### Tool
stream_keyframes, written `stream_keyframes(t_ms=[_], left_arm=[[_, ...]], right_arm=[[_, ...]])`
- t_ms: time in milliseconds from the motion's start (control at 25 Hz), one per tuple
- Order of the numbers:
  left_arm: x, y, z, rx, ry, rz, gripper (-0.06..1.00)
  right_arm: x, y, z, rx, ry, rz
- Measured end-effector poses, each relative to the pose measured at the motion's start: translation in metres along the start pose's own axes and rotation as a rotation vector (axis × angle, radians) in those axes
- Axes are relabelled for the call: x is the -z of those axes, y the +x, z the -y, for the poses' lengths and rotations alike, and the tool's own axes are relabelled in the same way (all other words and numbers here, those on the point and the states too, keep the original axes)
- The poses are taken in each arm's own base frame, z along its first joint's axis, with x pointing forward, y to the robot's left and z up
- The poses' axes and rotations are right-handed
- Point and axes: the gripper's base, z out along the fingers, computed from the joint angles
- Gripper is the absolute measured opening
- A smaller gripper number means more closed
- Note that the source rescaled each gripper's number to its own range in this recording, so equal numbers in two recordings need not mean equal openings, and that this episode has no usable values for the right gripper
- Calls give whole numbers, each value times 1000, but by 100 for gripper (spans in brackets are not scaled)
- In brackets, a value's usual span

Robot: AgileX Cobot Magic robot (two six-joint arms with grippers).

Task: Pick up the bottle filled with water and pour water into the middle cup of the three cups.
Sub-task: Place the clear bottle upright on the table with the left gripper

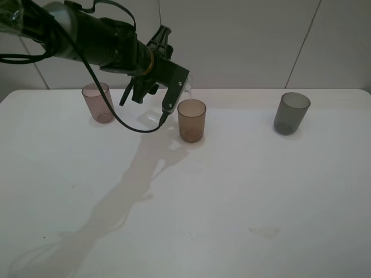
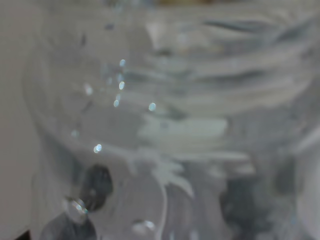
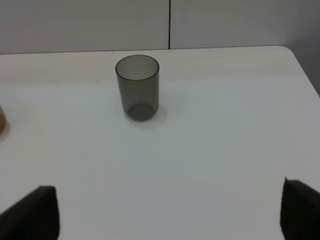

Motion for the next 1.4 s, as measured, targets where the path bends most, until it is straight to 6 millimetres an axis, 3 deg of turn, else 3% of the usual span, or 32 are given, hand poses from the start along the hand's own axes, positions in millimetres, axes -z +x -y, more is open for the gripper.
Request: stream_keyframes(t_ms=[1400], left_arm=[[0,1,-3,-195,-36,-13,1]], right_arm=[[0,0,0,0,0,0]])
